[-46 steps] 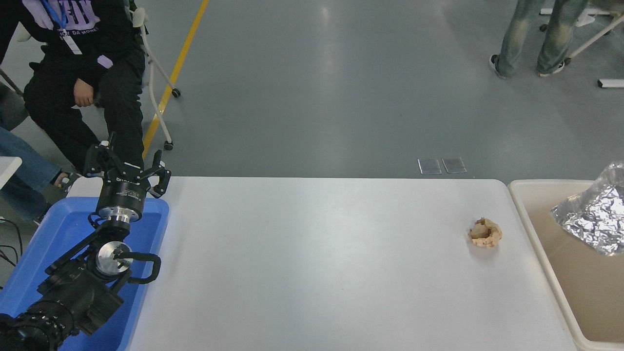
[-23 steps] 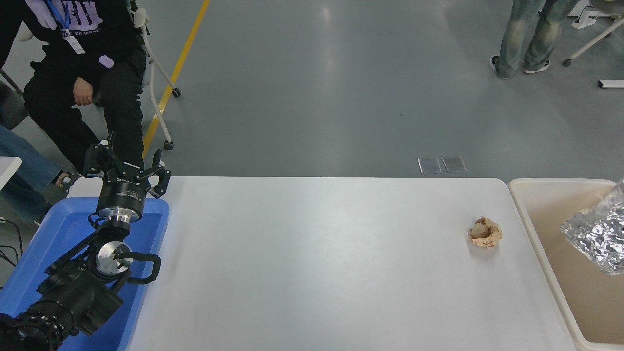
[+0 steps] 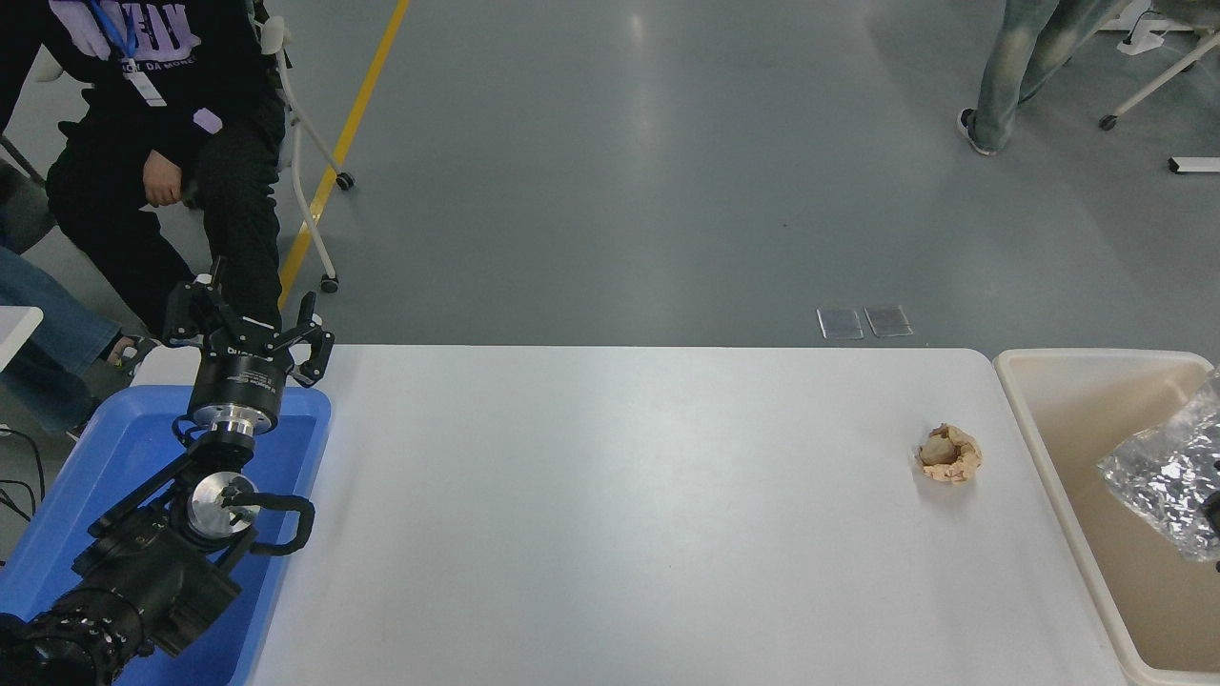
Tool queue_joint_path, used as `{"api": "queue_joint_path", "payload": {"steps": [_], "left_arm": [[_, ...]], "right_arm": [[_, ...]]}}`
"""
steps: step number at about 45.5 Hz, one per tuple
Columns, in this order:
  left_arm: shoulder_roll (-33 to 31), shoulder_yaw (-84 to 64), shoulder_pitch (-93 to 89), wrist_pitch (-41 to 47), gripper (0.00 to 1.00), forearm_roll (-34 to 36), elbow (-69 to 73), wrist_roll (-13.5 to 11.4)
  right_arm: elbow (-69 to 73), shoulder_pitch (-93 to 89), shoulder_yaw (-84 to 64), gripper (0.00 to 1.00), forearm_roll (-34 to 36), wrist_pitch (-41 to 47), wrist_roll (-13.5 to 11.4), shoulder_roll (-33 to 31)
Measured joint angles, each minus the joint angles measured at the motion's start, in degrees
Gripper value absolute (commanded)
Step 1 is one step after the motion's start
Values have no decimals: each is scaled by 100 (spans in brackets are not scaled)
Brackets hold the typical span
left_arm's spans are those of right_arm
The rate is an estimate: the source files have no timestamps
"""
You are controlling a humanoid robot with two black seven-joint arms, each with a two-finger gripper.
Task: Pick up foil plate and place in dustbin
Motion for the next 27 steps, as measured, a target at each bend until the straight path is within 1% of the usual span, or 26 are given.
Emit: {"api": "queue_joint_path", "payload": {"steps": [3, 8, 10, 14, 17, 18, 19, 22, 27], "left_arm": [[0, 0, 0, 0, 99, 0, 0, 0], [0, 0, 0, 0, 99, 0, 0, 0], [0, 0, -1, 0, 99, 2, 0, 1], [0, 0, -1, 0, 99, 2, 0, 2], [0, 0, -2, 0, 99, 0, 0, 3], [0, 0, -2, 0, 99, 2, 1, 3], [0, 0, -2, 0, 99, 0, 1, 3], [1, 0, -2, 0, 99, 1, 1, 3], [0, 0, -2, 0, 99, 1, 0, 3]], "right_arm": [[0, -9, 1, 80, 0, -53, 0, 0], [50, 18, 25, 92, 10, -109, -2, -10], [82, 73, 34, 95, 15, -118, 0, -17], [310, 361, 53, 96, 24, -122, 1, -105], [624, 608, 47, 96, 24, -123, -8, -296], [738, 692, 40, 97, 20, -124, -6, -353], [1035, 912, 17, 100, 3, -123, -7, -503], [1344, 1116, -39, 100, -5, -122, -10, -635], [2347, 1894, -416, 100, -20, -115, -17, -953]]}}
